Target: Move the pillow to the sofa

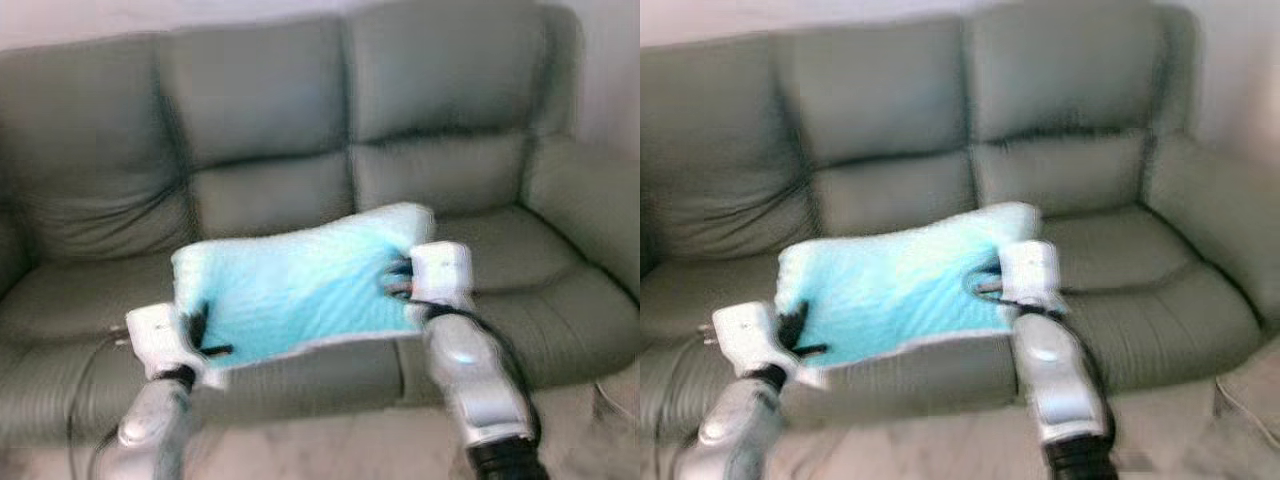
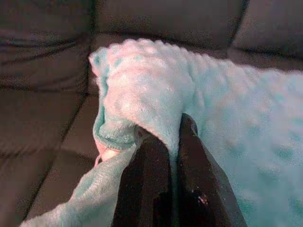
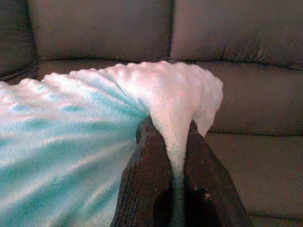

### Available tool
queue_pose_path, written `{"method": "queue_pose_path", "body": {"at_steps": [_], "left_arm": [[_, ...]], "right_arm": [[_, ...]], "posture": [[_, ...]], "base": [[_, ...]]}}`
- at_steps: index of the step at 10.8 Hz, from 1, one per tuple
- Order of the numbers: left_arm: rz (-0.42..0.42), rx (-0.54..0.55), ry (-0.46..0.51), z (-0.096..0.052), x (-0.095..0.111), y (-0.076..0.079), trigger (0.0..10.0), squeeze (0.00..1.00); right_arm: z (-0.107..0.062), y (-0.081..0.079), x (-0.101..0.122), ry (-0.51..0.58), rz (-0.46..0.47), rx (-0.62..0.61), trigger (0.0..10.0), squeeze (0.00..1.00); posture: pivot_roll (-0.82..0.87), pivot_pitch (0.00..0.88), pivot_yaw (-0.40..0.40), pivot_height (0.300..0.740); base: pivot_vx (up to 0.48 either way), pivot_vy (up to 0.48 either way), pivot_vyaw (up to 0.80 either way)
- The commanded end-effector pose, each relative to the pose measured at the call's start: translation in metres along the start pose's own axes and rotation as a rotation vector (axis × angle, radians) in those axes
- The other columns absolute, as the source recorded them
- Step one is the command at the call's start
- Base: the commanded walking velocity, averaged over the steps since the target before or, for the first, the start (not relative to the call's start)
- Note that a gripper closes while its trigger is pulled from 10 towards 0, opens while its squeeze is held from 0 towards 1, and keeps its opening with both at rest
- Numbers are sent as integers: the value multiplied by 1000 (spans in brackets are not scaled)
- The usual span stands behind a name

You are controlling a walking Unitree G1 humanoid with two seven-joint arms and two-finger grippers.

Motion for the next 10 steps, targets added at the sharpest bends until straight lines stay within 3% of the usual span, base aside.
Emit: {"method": "queue_pose_path", "body": {"at_steps": [1, 4, 10], "left_arm": [[-2, 45, -6, 0, -2, -4, 10000, 0], [-12, 89, -16, 1, -1, -14, 10000, 0], [19, 90, -19, 3, 1, -13, 10000, 0]], "right_arm": [[0, 8, 3, 11, 5, -19, 10000, 0], [0, 7, 4, 10, 13, -11, 10000, 0], [0, 5, 4, 9, 23, -2, 10000, 0]], "posture": [[-130, 69, 91, 740], [-130, 69, 91, 740], [-131, 69, 94, 740]], "base": [[0, 0, 0], [0, 87, 0], [0, 480, 0]]}}
Point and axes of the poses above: a point about 5 cm out from each wrist's last joint towards the gripper, its own z axis pointing out of the wrist towards the gripper, its own x axis along the axis of the wrist's last joint, y = z × x, the point moved 5 cm from there along z, pointing out of the wrist towards the gripper, and after that the axes turned 6 degrees about -z, right-handed, at the moved point
